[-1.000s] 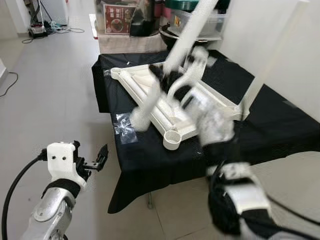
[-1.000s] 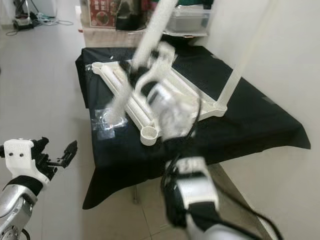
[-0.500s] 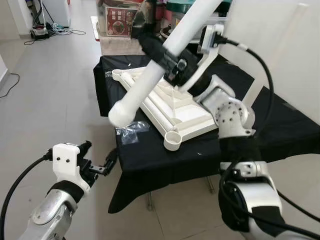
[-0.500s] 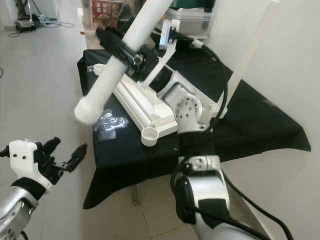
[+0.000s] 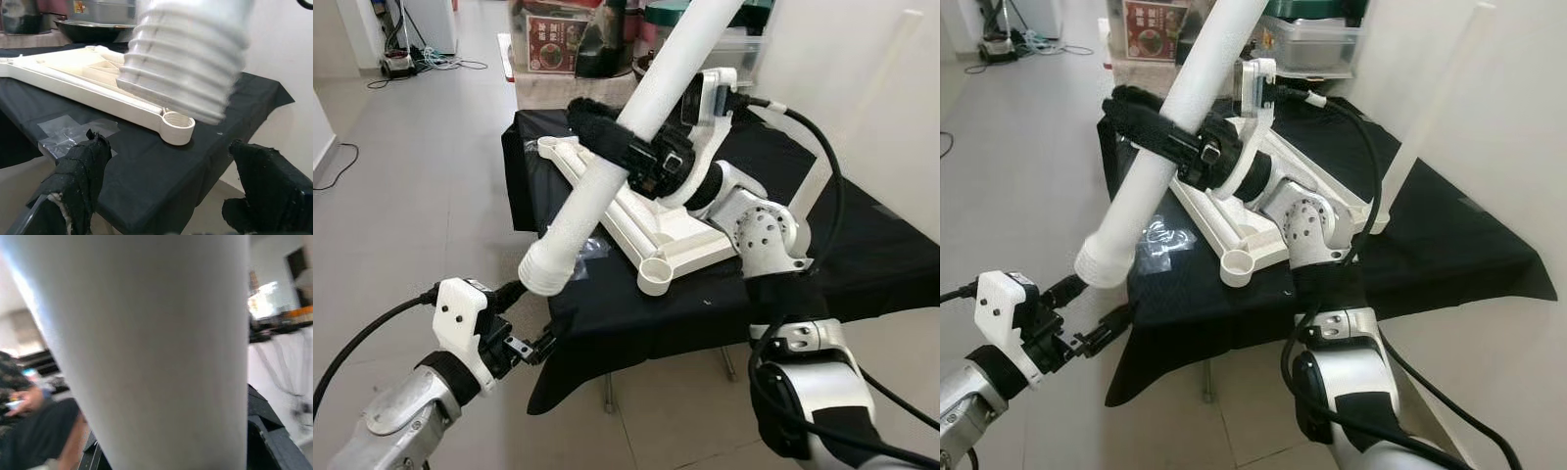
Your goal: Building children table
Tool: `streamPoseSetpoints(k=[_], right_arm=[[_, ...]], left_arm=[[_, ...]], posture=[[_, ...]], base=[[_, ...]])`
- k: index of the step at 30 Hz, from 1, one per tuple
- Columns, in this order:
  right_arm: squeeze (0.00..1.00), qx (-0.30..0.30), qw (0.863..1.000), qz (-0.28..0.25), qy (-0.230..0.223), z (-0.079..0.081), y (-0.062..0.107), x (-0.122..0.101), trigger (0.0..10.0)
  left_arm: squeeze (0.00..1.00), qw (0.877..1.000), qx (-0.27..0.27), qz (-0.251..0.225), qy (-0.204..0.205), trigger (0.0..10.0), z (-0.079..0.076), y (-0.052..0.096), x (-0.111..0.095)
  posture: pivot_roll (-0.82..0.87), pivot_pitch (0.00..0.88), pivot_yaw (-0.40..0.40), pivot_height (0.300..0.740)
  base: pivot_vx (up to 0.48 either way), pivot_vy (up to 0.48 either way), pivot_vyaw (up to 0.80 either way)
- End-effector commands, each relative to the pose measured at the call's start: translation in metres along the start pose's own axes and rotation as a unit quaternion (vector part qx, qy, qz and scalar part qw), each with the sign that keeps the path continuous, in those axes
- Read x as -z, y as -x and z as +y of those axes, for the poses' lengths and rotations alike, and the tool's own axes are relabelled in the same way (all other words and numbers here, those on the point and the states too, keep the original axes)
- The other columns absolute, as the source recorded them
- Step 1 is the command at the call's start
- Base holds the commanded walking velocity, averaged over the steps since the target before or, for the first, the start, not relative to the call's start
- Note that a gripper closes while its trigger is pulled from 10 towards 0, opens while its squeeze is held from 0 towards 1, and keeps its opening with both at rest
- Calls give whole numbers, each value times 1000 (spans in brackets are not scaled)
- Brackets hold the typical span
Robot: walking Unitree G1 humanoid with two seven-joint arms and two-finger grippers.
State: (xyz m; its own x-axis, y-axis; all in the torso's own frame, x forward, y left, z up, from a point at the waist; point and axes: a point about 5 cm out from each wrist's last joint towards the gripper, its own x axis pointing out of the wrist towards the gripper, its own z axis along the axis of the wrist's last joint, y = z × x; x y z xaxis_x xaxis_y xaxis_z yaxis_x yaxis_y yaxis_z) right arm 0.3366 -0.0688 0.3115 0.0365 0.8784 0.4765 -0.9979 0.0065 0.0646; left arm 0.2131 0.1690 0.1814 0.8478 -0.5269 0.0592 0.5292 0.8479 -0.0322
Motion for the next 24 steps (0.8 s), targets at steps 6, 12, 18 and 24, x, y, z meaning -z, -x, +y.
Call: streamPoseSetpoints(k=[6,12,18,24], right_arm=[[0,111,969,134,178,-34,27,-3,0],[0,70,917,291,262,-37,49,11,0],[0,47,889,353,287,-34,54,37,0],[94,46,866,363,342,-34,54,73,0]], left_arm=[[0,999,2,31,15,10000,-9,4,15],[0,999,-10,36,32,10000,-15,9,21],[0,999,-15,36,30,10000,-13,9,21],[0,999,-22,30,26,10000,-11,7,19]], posture=[[133,0,-93,740],[138,0,-98,740],[147,0,-103,740],[149,0,-98,740]], base=[[0,0,0],[0,0,0],[0,0,0],[0,0,0]])
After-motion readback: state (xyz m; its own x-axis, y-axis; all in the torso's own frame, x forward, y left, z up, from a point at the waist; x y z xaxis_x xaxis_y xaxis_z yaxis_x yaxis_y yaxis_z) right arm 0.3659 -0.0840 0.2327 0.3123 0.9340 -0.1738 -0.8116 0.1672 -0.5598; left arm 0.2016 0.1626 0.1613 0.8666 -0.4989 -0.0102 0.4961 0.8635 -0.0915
